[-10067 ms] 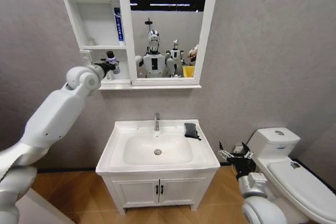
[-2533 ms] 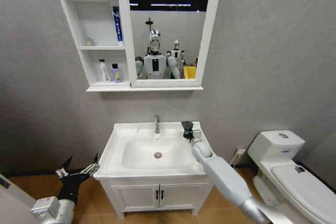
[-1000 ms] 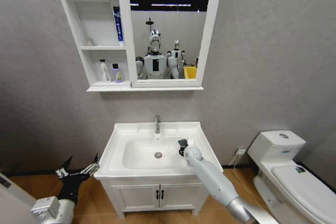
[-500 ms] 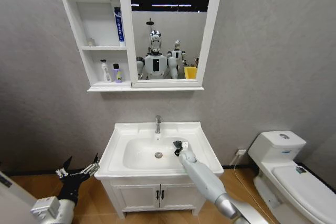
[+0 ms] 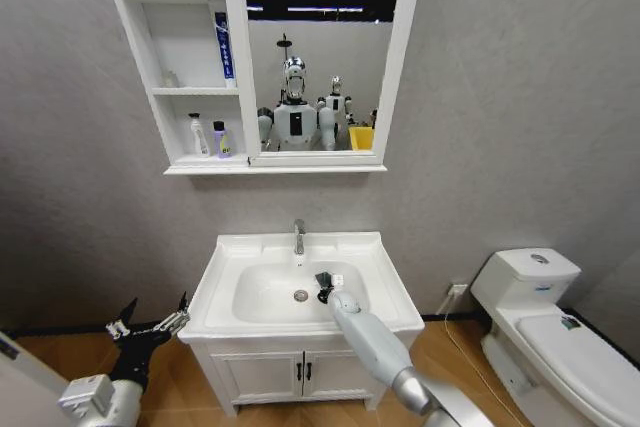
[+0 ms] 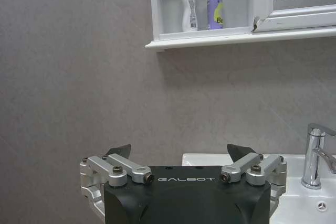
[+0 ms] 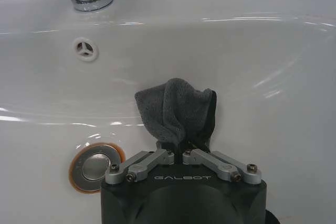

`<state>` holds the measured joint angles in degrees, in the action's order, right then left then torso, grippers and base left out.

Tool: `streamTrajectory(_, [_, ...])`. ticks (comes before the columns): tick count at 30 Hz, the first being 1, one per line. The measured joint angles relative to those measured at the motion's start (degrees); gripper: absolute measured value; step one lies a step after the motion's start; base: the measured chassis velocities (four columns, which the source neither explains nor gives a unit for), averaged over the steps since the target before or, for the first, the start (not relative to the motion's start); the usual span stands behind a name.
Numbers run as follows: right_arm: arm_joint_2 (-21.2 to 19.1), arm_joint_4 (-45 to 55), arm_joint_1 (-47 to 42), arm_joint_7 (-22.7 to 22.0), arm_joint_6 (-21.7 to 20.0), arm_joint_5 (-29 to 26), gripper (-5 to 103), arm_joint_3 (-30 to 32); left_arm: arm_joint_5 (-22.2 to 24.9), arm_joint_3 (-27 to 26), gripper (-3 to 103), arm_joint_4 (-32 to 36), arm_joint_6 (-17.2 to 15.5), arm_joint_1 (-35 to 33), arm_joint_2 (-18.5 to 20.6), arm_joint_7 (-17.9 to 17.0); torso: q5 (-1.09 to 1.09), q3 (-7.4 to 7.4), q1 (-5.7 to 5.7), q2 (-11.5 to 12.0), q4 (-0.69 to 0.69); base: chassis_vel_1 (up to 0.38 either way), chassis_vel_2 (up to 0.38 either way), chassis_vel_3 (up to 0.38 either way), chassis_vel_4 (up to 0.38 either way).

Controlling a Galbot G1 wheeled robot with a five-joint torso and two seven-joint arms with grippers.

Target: Move facial cleanser and shampoo from washbasin to cabinet, then wipe washbasin with towel.

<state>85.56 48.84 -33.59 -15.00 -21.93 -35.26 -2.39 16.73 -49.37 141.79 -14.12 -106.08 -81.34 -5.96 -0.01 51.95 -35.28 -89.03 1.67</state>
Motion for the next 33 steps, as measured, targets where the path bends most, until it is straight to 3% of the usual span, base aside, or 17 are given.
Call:
streamTrajectory(18, [3.29, -4.07, 1.10, 7.96, 3.81, 1.00, 2, -0.02, 0.00, 0.00, 100, 0.00, 0.00, 0.00, 0.00, 0.00, 0.01, 0.00, 0.00, 0.00, -0.01, 0.000, 0.000, 0.000, 0.000])
streamTrajectory(29, [4.05, -2.47, 2.49, -0.81, -2.51, -12.12, 2, 1.33, 0.00, 0.00, 100, 0.00, 0.00, 0.00, 0.00, 0.00, 0.01, 0.00, 0.01, 0.00, -0.01, 0.000, 0.000, 0.000, 0.000])
streamTrajectory(33, [4.48, -3.31, 2.82, -0.31, -2.39, -12.64, 2, 1.94, 0.00, 0.00, 100, 0.00, 0.00, 0.00, 0.00, 0.00, 0.00, 0.00, 0.01, 0.00, 0.00, 0.000, 0.000, 0.000, 0.000])
